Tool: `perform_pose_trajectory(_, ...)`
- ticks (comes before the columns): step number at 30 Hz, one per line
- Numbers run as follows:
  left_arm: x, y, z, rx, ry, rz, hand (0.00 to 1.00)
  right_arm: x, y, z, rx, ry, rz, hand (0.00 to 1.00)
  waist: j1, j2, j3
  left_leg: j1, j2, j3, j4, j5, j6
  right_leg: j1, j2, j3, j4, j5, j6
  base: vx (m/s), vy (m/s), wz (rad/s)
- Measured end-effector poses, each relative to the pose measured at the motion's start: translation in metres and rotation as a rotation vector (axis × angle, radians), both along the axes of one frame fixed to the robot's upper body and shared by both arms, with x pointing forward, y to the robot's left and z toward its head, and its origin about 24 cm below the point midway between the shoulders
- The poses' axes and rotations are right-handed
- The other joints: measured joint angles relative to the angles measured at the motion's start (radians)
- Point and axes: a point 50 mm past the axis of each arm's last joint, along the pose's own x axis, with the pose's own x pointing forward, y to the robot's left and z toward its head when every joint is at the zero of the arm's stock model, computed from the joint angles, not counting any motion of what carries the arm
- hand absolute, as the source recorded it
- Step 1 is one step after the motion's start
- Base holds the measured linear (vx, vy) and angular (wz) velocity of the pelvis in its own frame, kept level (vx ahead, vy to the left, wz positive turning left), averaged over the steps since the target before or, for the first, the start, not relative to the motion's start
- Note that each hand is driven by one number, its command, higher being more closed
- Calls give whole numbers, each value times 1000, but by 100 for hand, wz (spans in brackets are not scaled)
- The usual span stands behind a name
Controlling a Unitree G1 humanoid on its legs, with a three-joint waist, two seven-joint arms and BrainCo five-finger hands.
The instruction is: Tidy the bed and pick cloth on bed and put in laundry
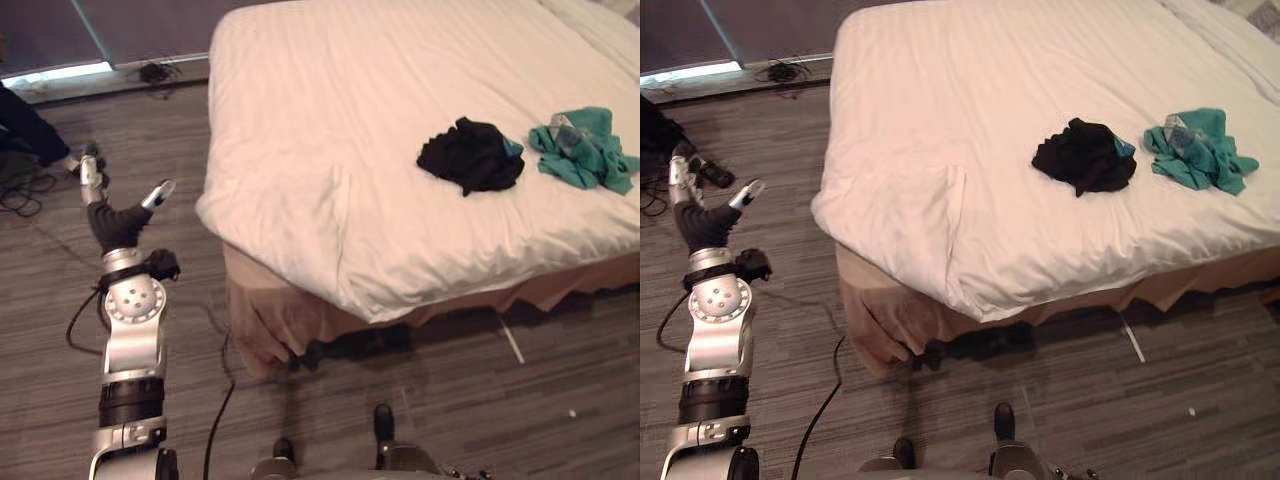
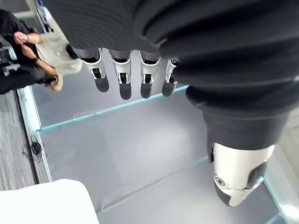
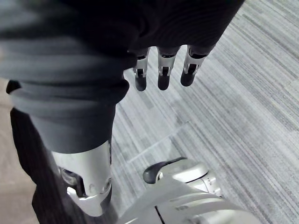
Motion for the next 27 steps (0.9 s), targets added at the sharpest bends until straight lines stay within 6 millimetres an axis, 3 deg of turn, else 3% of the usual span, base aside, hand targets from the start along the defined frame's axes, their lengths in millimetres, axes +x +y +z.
perform_pose_trajectory(2,19,-14,16,2,-40,-45,0,9,-1,2,-7,-30,7,0,2,-9,54,-7,6,11,11,-1,-1,-9,5,3,2,7,-8,-65,-21,-10)
perform_pose_trajectory(4,51,-32,51,105,-55,-83,0,36,0,9,-17,-122,13,0,17,-30,87,-147,8,22,63,-3,1,-130,0,28,9,39,-7,-204,-34,-10)
perform_pose_trajectory(7,75,-52,78,215,-35,-110,0,67,1,20,-34,-226,20,0,-7,-41,172,-208,21,39,105,-3,4,-166,-3,33,-32,87,-3,-126,-50,-9)
perform_pose_trajectory(11,103,-71,98,341,55,-118,0,76,-1,25,-46,-270,0,0,-15,-45,213,-279,36,57,152,-15,6,-213,4,52,-48,111,-3,-65,-43,-13)
perform_pose_trajectory(12,109,-74,104,369,73,-116,100,77,-1,26,-48,-278,-9,0,-19,-45,232,-284,40,57,163,-18,7,-214,6,51,-47,112,-2,-28,-32,0)
perform_pose_trajectory(17,128,-84,113,520,214,-98,100,90,-6,34,-61,-344,-44,0,-33,-45,280,-336,42,58,205,-25,16,-253,2,55,-47,125,9,-34,-15,2)
perform_pose_trajectory(21,128,-84,116,645,233,-35,100,105,-11,44,-78,-421,-45,0,-25,-46,289,-361,56,67,244,-48,17,-269,10,65,-47,133,12,-44,-27,-10)
perform_pose_trajectory(23,128,-80,114,687,259,-25,100,111,-18,53,-107,-460,-38,0,-23,-47,289,-353,58,71,250,-56,19,-259,10,70,-46,133,12,-23,-22,-11)
perform_pose_trajectory(25,127,-68,96,732,328,-6,100,122,-36,71,-171,-539,-36,0,-29,-46,288,-323,61,75,260,-70,24,-231,10,80,-46,132,13,-30,-49,-9)
perform_pose_trajectory(26,102,-31,11,750,521,-23,100,138,-86,141,-426,-766,-47,0,-25,-33,265,-211,75,83,227,-81,24,-121,22,52,-50,107,6,-11,-114,5)
perform_pose_trajectory(27,93,-24,-13,736,582,-30,100,136,-97,156,-511,-792,-34,0,-19,-25,230,-199,75,86,211,-67,7,-120,24,50,-53,105,3,8,-134,15)
